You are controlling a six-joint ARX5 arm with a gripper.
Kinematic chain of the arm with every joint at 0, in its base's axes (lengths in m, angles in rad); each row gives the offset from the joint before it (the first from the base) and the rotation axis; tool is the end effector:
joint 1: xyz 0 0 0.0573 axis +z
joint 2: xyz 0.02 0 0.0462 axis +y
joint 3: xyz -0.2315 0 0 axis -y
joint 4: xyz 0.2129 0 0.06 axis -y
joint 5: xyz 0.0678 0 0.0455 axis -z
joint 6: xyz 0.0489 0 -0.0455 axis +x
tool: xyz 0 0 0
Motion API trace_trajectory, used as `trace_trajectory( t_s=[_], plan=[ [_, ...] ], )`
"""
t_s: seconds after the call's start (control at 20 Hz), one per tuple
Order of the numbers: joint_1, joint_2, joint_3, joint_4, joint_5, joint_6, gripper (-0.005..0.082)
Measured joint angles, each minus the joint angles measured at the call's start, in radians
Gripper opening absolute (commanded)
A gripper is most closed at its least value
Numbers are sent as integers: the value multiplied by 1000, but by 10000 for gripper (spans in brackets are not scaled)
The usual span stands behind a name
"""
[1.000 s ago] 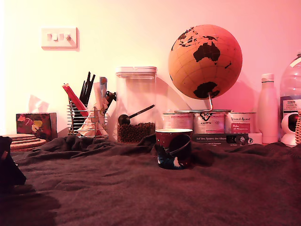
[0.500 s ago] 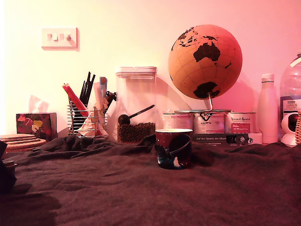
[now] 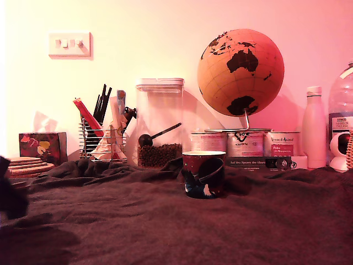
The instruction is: Pick up the coffee capsules on the table and drop them inside the coffee cup
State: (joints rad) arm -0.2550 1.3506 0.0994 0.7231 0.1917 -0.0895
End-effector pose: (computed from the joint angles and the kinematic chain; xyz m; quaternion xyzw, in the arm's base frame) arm 0.1847 -0.0578 0.0878 -0.0339 0.2702 -0.2019 0.9408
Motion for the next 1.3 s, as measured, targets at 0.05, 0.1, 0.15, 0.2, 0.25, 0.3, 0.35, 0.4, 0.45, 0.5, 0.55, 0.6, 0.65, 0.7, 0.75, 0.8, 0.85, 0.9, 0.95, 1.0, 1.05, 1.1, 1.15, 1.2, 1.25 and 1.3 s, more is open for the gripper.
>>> trace_trajectory(
  t_s=[0.05, 0.1, 0.15, 0.2, 0.25, 0.3, 0.35, 0.4, 0.45, 0.5, 0.55, 0.6, 0.65, 0.7, 0.75, 0.8, 0.85, 0.9, 0.95, 1.0, 1.05, 1.1, 1.15, 1.2, 1.25, 1.3],
  plan=[
    [0, 0, 0, 4, 33, 11, 162],
    [0, 0, 0, 11, 70, 11, 162],
    [0, 0, 0, 21, 105, 23, 162],
    [0, 0, 0, 37, 143, 25, 162],
    [-1, 0, 0, 59, 173, 37, 162],
    [-6, -1, 0, 74, 195, 42, 162],
    [-13, -3, 0, 82, 216, 43, 162],
    [-25, -12, 0, 84, 235, 43, 162],
    [-40, -29, 0, 85, 251, 43, 162],
    [-56, -52, 0, 86, 258, 43, 162],
    [-71, -76, 0, 92, 265, 43, 162],
    [-86, -97, 0, 106, 272, 43, 162],
    [-100, -116, 0, 120, 275, 42, 162],
    [-109, -133, 0, 125, 278, 43, 162],
    [-113, -144, 0, 127, 278, 43, 163],
    [-116, -151, 0, 128, 279, 42, 163],
    [-116, -152, 0, 131, 279, 43, 163],
    [-116, -151, 1, 130, 279, 43, 163],
    [-116, -151, 1, 130, 279, 40, 163],
    [-116, -151, 1, 131, 279, 40, 163],
    [-116, -151, 1, 131, 279, 40, 163],
    [-116, -151, 1, 131, 279, 39, 163],
    [-116, -151, 1, 131, 279, 36, 163],
    [-116, -151, 2, 131, 279, 17, 163],
    [-116, -151, 3, 131, 279, 10, 163],
    [-116, -151, 6, 131, 279, -5, 163]
  ],
)
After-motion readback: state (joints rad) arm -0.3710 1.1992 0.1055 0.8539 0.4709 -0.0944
